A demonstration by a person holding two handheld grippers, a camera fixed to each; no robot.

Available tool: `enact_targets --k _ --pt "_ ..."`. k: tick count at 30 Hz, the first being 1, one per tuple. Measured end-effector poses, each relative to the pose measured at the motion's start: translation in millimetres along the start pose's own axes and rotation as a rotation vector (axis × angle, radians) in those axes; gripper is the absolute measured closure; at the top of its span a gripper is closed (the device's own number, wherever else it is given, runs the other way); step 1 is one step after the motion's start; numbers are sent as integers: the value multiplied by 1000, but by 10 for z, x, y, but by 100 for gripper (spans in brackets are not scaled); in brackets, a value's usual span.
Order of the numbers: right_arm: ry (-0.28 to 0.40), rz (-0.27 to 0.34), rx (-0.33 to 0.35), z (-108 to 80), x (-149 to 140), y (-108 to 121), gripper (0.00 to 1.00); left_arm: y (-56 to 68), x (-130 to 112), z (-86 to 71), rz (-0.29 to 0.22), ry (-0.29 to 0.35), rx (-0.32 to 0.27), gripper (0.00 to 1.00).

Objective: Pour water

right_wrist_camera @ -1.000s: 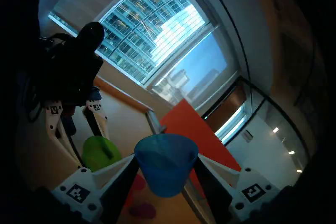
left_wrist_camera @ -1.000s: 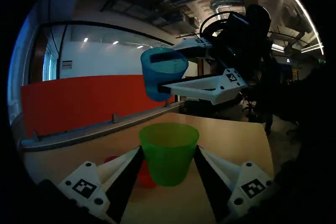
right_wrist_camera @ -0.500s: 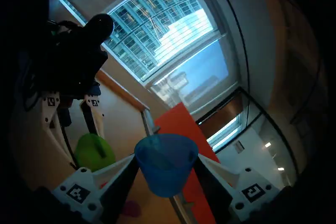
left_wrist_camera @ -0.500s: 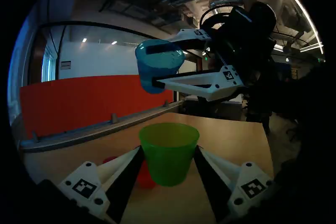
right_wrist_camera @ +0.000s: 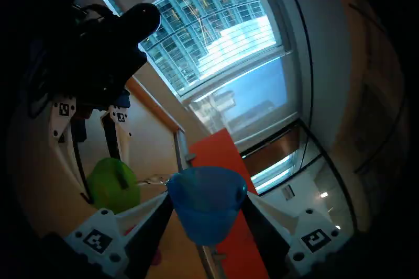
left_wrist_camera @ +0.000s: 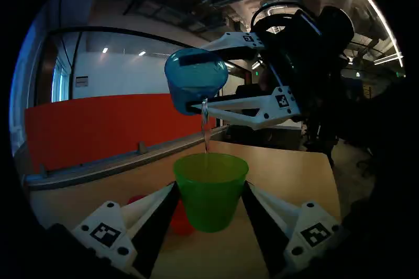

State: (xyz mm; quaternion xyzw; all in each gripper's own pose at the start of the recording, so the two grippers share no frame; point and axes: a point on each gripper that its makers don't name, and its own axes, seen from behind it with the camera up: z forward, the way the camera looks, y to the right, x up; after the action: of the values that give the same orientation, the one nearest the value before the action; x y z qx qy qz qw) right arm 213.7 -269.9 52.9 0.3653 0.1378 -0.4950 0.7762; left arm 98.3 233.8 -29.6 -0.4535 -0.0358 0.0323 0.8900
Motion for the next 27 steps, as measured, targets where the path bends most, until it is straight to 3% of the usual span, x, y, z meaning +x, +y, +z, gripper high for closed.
enact_targets --k 27 --pt "0 -117 -39 -15 87 93 11 49 13 -21 13 -1 -4 18"
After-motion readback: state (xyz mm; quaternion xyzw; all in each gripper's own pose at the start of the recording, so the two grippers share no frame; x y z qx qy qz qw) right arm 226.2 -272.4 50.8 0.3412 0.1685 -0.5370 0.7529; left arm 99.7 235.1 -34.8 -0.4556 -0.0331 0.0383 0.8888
